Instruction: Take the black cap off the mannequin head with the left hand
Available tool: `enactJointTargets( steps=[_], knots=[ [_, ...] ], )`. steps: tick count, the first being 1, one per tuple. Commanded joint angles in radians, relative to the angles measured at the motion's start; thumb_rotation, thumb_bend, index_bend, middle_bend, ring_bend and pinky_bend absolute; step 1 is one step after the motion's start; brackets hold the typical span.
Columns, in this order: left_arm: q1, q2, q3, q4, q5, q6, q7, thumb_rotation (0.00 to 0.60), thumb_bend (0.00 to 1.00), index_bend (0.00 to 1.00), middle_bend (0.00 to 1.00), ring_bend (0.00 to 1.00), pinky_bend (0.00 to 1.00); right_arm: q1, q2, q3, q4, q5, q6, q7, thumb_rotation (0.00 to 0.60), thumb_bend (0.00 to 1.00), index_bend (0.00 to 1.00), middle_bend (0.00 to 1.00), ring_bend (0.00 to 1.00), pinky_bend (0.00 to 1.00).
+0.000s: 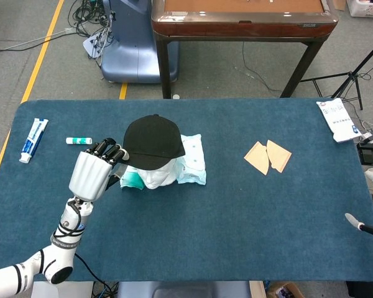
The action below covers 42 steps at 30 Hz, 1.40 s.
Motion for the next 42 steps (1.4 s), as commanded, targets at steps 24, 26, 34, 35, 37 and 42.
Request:
enactJointTargets(
  steps=[24, 26, 34, 35, 37, 42],
  knots=[
    [-0.100, 0.003, -0.099, 0.023, -0.120, -0.061, 0.063, 0.600, 0.50, 0.59, 0.62, 0.37, 0.61, 0.001, 0.001, -0.001, 0.001, -0.001, -0.002, 0.004, 0.600, 0.00, 0.13, 0.16, 0.08, 0.16],
    [-0.109, 0.002, -0.107, 0.028, -0.134, -0.066, 0.072, 0.600, 0.50, 0.59, 0.62, 0.37, 0.61, 0.000, 0.001, -0.001, 0.001, -0.002, -0.001, 0.004, 0.600, 0.00, 0.13, 0.16, 0.08, 0.16],
    [-0.136, 0.004, -0.134, 0.058, -0.197, -0.082, 0.106, 0.600, 0.50, 0.59, 0.62, 0.37, 0.61, -0.002, 0.003, -0.001, 0.003, -0.004, 0.002, 0.012, 0.600, 0.00, 0.13, 0.16, 0.08, 0.16],
    [-0.137, 0.005, -0.137, 0.063, -0.206, -0.084, 0.108, 0.600, 0.49, 0.59, 0.62, 0.38, 0.61, -0.002, 0.003, -0.001, 0.003, -0.005, 0.003, 0.013, 0.600, 0.00, 0.13, 0.16, 0.08, 0.16],
    [-0.139, 0.008, -0.142, 0.075, -0.224, -0.085, 0.108, 0.600, 0.49, 0.59, 0.62, 0.38, 0.61, -0.002, 0.003, -0.001, 0.004, -0.005, 0.004, 0.013, 0.600, 0.00, 0.13, 0.16, 0.08, 0.16],
    [-0.136, 0.019, -0.156, 0.108, -0.265, -0.078, 0.101, 0.600, 0.50, 0.59, 0.62, 0.38, 0.61, -0.001, 0.002, -0.002, 0.003, -0.005, 0.000, 0.010, 0.600, 0.00, 0.13, 0.16, 0.08, 0.16]
  ],
)
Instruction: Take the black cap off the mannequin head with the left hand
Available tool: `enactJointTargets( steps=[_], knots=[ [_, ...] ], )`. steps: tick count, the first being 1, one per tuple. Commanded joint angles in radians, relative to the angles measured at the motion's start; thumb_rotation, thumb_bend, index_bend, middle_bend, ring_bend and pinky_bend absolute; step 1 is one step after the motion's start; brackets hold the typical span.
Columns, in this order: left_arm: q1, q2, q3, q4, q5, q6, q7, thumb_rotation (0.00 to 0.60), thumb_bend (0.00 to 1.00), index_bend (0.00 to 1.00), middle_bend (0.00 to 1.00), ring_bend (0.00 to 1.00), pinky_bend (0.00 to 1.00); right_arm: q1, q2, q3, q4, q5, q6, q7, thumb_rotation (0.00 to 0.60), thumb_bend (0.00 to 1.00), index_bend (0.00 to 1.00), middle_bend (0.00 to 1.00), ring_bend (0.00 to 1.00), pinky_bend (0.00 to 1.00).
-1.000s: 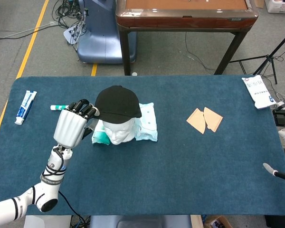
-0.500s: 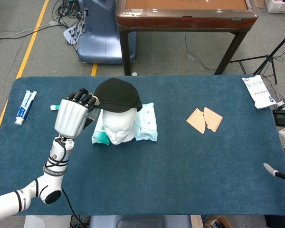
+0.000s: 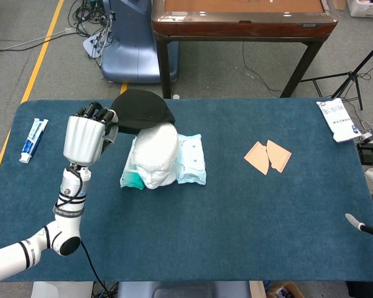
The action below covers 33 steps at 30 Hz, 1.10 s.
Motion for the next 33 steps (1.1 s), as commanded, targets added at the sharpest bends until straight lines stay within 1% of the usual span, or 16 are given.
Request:
enactJointTargets(
  steps=[1, 11, 16, 18, 24, 27, 29, 33],
  knots=[
    [0.005, 0.010, -0.009, 0.021, -0.024, 0.008, -0.008, 0.600, 0.50, 0.59, 0.62, 0.37, 0.61, 0.001, 0.000, -0.001, -0.001, 0.000, -0.002, -0.003, 0.600, 0.00, 0.13, 0.16, 0.08, 0.16],
    [0.048, 0.055, 0.000, 0.118, -0.072, 0.034, -0.072, 0.600, 0.50, 0.59, 0.62, 0.38, 0.61, 0.004, -0.003, -0.001, -0.005, 0.001, -0.006, -0.015, 0.600, 0.00, 0.13, 0.16, 0.08, 0.16],
    [0.079, 0.072, 0.029, 0.207, -0.084, 0.033, -0.108, 0.600, 0.50, 0.59, 0.62, 0.38, 0.61, 0.005, -0.004, -0.001, -0.005, 0.002, -0.008, -0.019, 0.600, 0.00, 0.13, 0.16, 0.08, 0.16],
    [0.092, 0.073, 0.049, 0.253, -0.082, 0.032, -0.127, 0.600, 0.50, 0.59, 0.62, 0.38, 0.61, 0.005, -0.005, -0.001, -0.006, 0.002, -0.008, -0.023, 0.600, 0.00, 0.13, 0.16, 0.08, 0.16],
    [0.141, 0.070, 0.129, 0.349, -0.046, 0.043, -0.182, 0.600, 0.50, 0.59, 0.62, 0.38, 0.61, 0.006, -0.007, -0.001, -0.008, 0.004, -0.010, -0.031, 0.600, 0.00, 0.13, 0.16, 0.08, 0.16],
    [0.175, 0.065, 0.184, 0.382, -0.004, 0.070, -0.191, 0.600, 0.50, 0.59, 0.62, 0.38, 0.61, 0.007, -0.008, -0.001, -0.009, 0.004, -0.012, -0.035, 0.600, 0.00, 0.13, 0.16, 0.08, 0.16],
    [0.203, 0.067, 0.229, 0.393, 0.024, 0.081, -0.183, 0.600, 0.49, 0.59, 0.61, 0.38, 0.61, 0.007, -0.008, -0.002, -0.010, 0.003, -0.012, -0.037, 0.600, 0.00, 0.13, 0.16, 0.08, 0.16],
    [0.265, 0.090, 0.314, 0.358, 0.071, 0.100, -0.126, 0.600, 0.49, 0.59, 0.60, 0.38, 0.61, 0.007, -0.008, -0.003, -0.011, 0.002, -0.010, -0.038, 0.600, 0.00, 0.13, 0.16, 0.08, 0.16]
  ],
)
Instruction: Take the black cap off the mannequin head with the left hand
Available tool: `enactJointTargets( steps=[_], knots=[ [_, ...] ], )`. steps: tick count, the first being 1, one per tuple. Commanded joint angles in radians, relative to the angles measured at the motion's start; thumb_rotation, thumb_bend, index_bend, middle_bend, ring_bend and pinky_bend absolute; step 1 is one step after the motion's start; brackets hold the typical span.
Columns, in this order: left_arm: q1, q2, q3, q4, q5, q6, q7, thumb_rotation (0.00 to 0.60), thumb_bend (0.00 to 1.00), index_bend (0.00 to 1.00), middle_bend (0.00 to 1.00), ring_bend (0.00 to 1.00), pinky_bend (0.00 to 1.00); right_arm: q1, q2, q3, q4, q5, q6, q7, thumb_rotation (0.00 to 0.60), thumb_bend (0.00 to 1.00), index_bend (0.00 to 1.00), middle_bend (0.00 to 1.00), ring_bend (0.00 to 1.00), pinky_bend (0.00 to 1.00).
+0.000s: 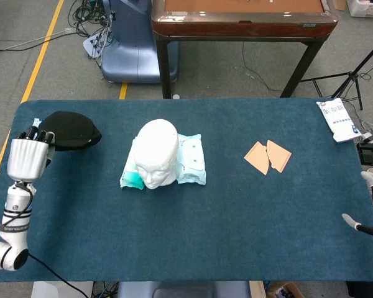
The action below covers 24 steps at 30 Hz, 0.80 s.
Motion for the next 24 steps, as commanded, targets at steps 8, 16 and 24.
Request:
enactJointTargets(
  steps=[8, 16, 24],
  knots=[
    [0.187, 0.147, 0.193, -0.319, 0.021, -0.003, 0.250, 0.600, 0.42, 0.54, 0.53, 0.35, 0.61, 0.001, -0.002, -0.002, -0.002, -0.003, -0.002, -0.008, 0.600, 0.00, 0.13, 0.16, 0.08, 0.16],
    [0.240, 0.276, 0.236, -0.642, -0.104, -0.074, 0.454, 0.600, 0.32, 0.38, 0.49, 0.31, 0.61, 0.003, -0.003, -0.004, -0.006, -0.005, -0.004, -0.019, 0.600, 0.00, 0.13, 0.16, 0.08, 0.16],
    [0.277, 0.368, 0.284, -0.797, -0.144, -0.108, 0.468, 0.600, 0.15, 0.12, 0.43, 0.27, 0.60, 0.003, -0.003, -0.004, -0.004, -0.004, -0.005, -0.015, 0.600, 0.00, 0.13, 0.17, 0.09, 0.16]
  ],
)
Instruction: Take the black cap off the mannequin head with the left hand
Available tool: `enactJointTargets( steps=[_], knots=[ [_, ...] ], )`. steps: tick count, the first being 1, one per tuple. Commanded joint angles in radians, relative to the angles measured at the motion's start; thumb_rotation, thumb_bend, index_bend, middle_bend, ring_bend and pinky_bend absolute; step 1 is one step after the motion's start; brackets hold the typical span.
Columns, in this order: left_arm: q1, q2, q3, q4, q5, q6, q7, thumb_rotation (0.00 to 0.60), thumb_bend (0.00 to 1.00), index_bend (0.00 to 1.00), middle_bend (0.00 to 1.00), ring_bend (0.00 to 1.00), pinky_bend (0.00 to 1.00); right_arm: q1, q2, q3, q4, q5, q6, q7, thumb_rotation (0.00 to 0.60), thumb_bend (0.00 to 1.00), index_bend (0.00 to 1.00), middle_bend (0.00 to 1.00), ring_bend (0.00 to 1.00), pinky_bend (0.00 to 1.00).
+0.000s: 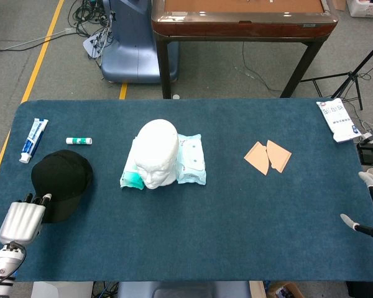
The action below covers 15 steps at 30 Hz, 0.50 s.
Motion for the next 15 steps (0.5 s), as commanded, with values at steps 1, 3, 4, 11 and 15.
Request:
enactJointTargets(
  steps=[1, 3, 4, 11, 15],
  knots=[
    [0.023, 0.041, 0.029, -0.051, -0.016, -0.016, 0.010, 0.600, 0.13, 0.09, 0.42, 0.27, 0.60, 0.000, 0.000, -0.001, 0.000, -0.003, 0.001, -0.001, 0.600, 0.00, 0.13, 0.17, 0.09, 0.16],
    [0.030, 0.052, 0.035, -0.070, -0.024, -0.019, 0.008, 0.600, 0.09, 0.01, 0.40, 0.25, 0.60, 0.000, -0.001, -0.002, 0.000, -0.004, 0.001, -0.004, 0.600, 0.00, 0.13, 0.17, 0.09, 0.16],
    [0.033, 0.057, 0.035, -0.078, -0.029, -0.020, 0.006, 0.600, 0.08, 0.00, 0.39, 0.24, 0.60, 0.000, -0.002, -0.002, -0.001, -0.004, 0.001, -0.005, 0.600, 0.00, 0.13, 0.17, 0.09, 0.16],
    [0.045, 0.074, 0.029, -0.089, -0.028, -0.020, -0.048, 0.600, 0.05, 0.00, 0.38, 0.25, 0.59, 0.005, -0.004, -0.002, -0.004, -0.001, -0.007, -0.018, 0.600, 0.00, 0.13, 0.17, 0.09, 0.16],
    [0.071, 0.033, 0.007, -0.014, 0.076, 0.055, -0.180, 0.600, 0.05, 0.10, 0.44, 0.30, 0.59, 0.007, -0.007, -0.003, -0.004, 0.001, -0.012, -0.028, 0.600, 0.00, 0.13, 0.17, 0.09, 0.16]
  ],
)
